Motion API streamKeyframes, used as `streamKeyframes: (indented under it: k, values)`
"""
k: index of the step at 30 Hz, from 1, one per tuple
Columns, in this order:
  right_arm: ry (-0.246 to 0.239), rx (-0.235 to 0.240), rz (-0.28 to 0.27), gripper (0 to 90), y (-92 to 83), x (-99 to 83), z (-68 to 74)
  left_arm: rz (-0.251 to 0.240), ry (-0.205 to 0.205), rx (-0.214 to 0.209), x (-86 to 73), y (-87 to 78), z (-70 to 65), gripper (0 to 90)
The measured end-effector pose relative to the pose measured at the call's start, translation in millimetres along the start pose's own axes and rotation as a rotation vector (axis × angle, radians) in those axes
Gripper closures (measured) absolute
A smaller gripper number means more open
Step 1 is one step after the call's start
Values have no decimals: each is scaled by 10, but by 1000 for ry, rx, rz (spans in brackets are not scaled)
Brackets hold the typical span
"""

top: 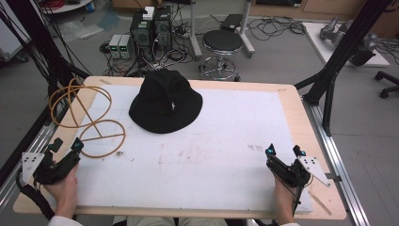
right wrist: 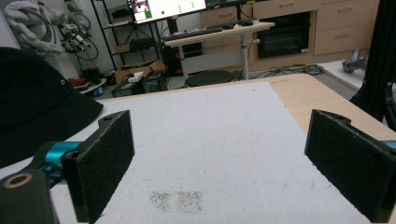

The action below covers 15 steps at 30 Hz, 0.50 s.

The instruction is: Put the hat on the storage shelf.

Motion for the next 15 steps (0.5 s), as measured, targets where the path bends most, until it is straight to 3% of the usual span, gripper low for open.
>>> streamKeyframes:
  k: [15]
  values:
    - [42,-4,10,74,-24,-20,-50,0,-11,-17,-7,25,-26,298]
Point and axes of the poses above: each handheld gripper's, and its own axes: y roughly forward along the jaws, x roughly out of its top, z roughly to its left, the point moved 7 cm from there along y, roughly forward along the jaws, and after that the axes turned 6 degrees about -y, right-handed, at the moved point
